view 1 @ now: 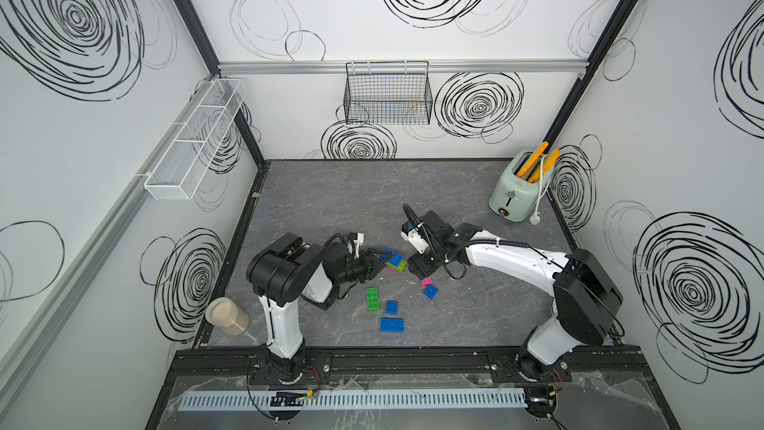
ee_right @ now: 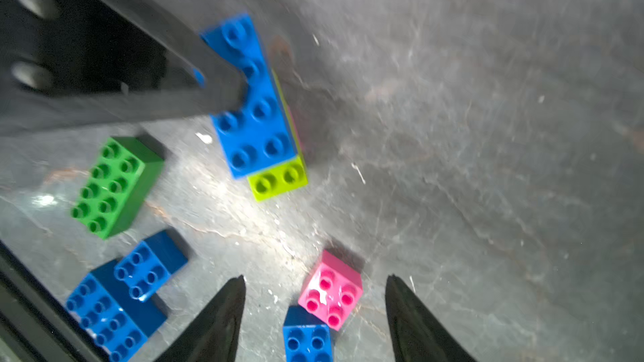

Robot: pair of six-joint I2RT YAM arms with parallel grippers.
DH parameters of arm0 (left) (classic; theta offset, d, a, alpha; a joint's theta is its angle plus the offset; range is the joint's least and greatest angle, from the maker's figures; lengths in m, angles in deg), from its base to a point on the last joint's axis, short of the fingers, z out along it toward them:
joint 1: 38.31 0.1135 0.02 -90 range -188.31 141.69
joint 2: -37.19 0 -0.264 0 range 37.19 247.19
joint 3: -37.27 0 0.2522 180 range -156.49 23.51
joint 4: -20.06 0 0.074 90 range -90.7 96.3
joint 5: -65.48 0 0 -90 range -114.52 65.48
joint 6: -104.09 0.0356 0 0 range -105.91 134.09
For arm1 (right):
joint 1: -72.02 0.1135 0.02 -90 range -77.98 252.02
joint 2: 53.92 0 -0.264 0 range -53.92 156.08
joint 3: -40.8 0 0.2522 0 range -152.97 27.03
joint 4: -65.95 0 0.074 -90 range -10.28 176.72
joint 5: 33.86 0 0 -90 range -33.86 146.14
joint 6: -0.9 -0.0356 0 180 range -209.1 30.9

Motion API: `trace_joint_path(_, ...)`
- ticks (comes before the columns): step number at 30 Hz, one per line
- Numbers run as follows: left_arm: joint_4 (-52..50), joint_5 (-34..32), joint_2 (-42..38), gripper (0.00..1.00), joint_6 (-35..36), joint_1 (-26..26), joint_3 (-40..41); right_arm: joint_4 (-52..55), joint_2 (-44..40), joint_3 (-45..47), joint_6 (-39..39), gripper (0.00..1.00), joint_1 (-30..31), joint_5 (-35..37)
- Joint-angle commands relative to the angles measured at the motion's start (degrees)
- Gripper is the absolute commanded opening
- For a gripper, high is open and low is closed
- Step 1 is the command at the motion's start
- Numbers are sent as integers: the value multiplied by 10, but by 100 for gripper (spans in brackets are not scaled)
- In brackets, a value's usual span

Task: Assemble a heart with lego
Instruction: Pick up the lego brick from the center of the board.

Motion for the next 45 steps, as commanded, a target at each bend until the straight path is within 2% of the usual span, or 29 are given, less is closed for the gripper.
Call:
trace_joint_path(1, 37, 8, 2, 34, 2, 5, 1, 7, -2, 21, -52, 67, -4, 29)
trace_joint_path(11, 41, 12, 4, 34, -1, 4, 1, -14, 26, 41, -66, 56, -1, 21)
trace_joint_path(34, 41, 14, 5, 34, -1, 4, 1, -32, 48, 51, -78, 50, 25, 29)
trace_joint_path(45, 41, 17, 5, 34, 0, 4, 1, -35, 54, 52, -72, 34, 28, 22)
